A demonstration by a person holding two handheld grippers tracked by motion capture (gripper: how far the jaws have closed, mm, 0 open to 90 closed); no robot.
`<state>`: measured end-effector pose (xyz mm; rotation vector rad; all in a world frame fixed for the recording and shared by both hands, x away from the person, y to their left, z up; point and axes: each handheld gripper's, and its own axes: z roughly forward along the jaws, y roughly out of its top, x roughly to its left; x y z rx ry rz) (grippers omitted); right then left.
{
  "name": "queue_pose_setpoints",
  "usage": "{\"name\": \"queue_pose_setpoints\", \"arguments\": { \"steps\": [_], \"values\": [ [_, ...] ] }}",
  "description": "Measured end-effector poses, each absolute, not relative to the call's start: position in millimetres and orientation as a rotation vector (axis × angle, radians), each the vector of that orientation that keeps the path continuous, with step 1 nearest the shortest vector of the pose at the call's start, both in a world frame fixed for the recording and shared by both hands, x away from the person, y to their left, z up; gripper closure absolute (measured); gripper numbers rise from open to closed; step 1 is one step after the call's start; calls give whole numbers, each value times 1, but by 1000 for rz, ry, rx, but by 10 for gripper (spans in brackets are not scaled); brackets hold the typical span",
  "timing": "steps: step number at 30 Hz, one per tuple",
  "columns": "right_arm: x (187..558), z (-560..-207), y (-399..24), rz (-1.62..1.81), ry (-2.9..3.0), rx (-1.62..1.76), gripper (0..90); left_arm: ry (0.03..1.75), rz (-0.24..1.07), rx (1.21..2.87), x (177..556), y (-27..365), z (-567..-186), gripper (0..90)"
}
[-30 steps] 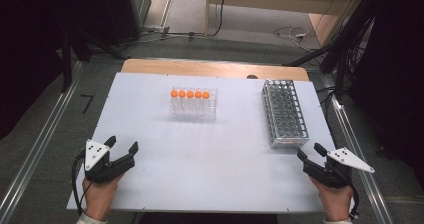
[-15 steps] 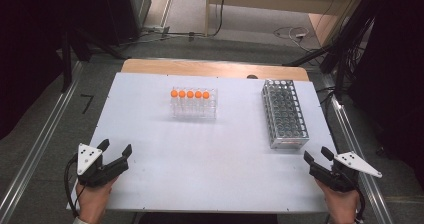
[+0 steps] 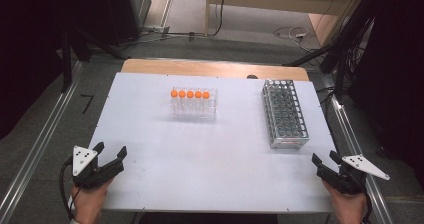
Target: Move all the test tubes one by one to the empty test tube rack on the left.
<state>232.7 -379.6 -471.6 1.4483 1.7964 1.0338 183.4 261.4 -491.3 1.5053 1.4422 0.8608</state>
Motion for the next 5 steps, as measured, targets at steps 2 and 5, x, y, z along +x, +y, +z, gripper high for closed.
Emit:
{"name": "queue_pose_setpoints", "arguments": {
  "steps": [2, 5],
  "values": [
    [233, -474, -382, 1025, 1794, 1470, 315, 1453, 856, 1512, 185, 262, -494, 247],
    [236, -478, -386, 1007, 1799, 1484, 283, 1470, 837, 1541, 189, 261, -497, 222]
  ]
}}
